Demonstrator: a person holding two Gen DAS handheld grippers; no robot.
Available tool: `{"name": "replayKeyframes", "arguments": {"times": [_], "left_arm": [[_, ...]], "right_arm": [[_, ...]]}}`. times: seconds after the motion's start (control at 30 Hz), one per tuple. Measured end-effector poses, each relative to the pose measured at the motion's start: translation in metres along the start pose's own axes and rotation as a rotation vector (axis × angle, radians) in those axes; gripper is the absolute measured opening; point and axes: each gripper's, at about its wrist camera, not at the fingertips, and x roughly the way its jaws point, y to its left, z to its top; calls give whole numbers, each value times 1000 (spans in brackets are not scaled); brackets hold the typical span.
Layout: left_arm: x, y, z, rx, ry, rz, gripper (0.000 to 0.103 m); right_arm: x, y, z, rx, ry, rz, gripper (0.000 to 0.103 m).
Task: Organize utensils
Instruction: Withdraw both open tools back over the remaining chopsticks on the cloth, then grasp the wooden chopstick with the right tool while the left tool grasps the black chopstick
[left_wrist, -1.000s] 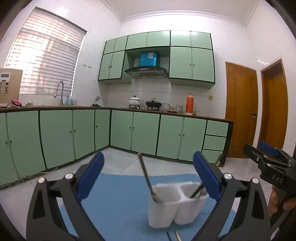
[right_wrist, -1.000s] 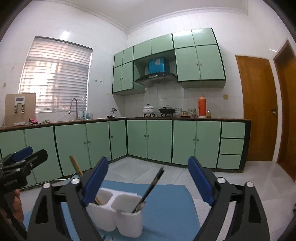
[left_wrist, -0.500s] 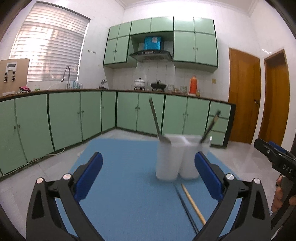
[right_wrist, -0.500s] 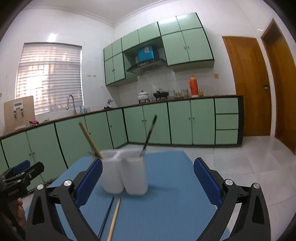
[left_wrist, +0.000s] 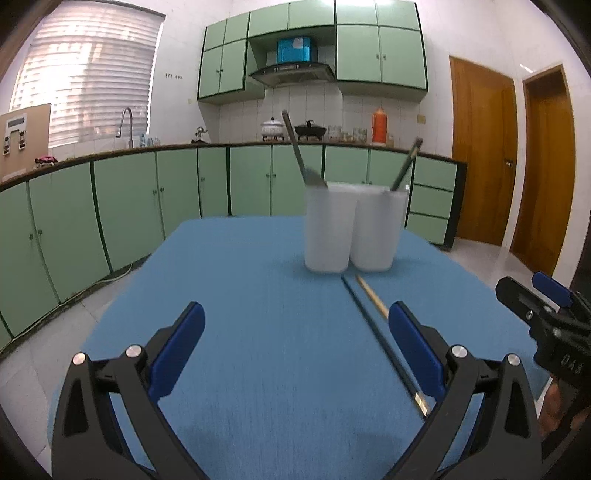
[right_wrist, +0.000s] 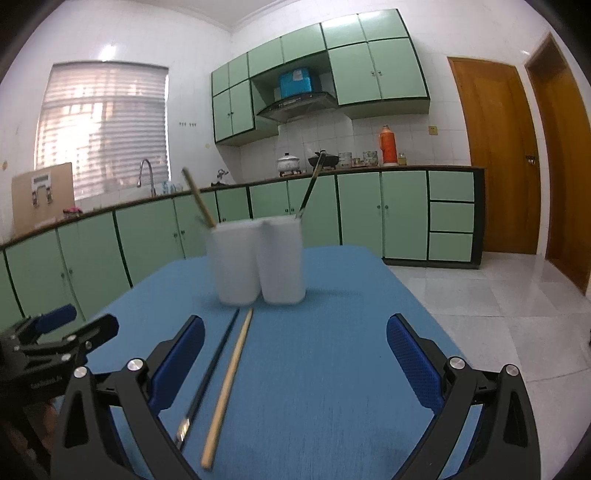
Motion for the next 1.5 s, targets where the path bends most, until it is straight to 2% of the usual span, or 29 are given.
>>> {"name": "replayKeyframes", "arguments": {"times": [0.3,0.6,0.83,1.07,1.5], "left_arm": [[-7,3,-32,54,25,18,97],[-16,12,-46,15,27,33,97],[-22,18,-51,-18,29,32,97],[-25,17,-52,-28,22,27,97],[-28,8,-52,-28,16,22,97]], "right_arm": [[-12,17,-35,-65,-17,-18,93],[-16,33,-51,-90,-14,12,74],[-14,47,-62,-111,2,26,53],[-14,53,-72,-133,-1,1,39],[-13,57,-82,-144,14,13,22]]}}
